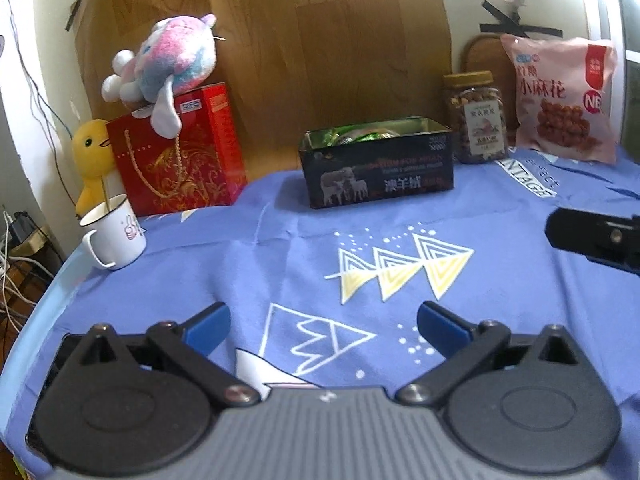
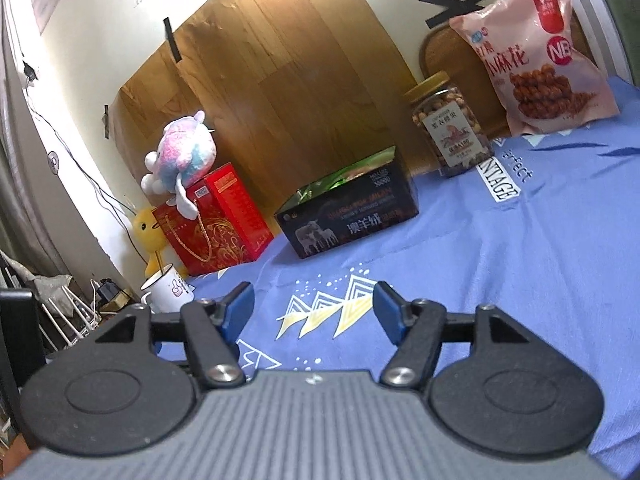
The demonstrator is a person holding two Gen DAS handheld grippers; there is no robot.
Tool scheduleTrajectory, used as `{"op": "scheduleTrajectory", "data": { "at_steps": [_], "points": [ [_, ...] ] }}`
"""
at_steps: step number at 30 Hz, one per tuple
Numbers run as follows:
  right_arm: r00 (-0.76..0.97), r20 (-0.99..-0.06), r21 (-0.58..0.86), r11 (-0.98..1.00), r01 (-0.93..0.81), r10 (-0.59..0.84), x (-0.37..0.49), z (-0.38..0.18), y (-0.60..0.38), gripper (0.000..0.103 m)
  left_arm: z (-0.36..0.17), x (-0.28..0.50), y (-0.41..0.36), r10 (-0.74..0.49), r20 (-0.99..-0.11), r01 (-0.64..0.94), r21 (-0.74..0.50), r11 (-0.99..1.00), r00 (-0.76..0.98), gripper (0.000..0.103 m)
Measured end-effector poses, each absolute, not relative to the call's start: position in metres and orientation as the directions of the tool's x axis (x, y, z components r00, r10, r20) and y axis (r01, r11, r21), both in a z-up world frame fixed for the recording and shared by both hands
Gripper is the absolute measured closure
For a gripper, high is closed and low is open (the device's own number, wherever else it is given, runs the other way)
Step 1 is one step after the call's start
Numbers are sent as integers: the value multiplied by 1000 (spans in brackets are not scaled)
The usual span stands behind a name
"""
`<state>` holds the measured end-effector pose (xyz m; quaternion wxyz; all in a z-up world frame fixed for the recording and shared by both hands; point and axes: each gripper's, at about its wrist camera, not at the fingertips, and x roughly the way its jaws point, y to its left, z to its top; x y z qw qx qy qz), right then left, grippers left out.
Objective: Organize snacks
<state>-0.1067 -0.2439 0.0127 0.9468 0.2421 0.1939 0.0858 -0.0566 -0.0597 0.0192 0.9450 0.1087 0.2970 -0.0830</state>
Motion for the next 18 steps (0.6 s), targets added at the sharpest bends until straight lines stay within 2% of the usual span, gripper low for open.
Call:
{"op": "scheduleTrajectory", "data": {
  "at_steps": [18],
  "points": [
    [904, -346, 538, 843, -30, 253, -102, 0, -256, 31, 12, -45, -75, -78, -586, 225, 183, 957, 806, 0]
  ]
}}
